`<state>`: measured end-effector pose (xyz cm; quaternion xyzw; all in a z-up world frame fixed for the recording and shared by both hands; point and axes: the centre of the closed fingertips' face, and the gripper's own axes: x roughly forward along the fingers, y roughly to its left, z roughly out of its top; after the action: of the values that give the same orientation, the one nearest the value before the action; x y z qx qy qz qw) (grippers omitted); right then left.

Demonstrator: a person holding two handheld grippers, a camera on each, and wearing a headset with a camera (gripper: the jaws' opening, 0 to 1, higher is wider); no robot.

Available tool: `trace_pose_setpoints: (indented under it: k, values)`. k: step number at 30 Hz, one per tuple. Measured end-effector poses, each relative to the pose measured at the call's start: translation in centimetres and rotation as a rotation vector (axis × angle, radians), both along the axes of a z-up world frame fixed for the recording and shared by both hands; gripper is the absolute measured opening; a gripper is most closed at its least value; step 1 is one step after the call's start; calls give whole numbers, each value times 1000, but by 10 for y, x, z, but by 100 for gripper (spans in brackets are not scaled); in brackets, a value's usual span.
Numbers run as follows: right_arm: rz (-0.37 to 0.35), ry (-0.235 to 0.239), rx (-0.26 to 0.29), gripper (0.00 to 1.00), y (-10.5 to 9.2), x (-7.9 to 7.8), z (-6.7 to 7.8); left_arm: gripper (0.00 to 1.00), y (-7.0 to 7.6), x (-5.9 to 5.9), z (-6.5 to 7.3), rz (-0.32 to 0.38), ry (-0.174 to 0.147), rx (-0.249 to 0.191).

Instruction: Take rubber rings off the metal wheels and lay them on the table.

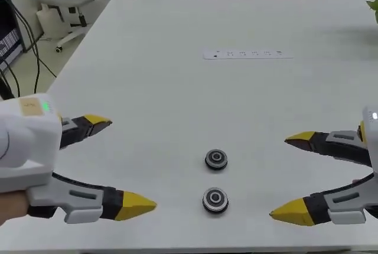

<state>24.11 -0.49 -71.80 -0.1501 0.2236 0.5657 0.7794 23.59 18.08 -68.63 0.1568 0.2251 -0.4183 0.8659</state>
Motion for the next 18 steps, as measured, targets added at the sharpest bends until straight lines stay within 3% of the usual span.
trace_pose_setpoints:
  k: [18]
  values:
    - [13,0,7,84,1,4,-3,100,-4,7,0,1,0,-32]
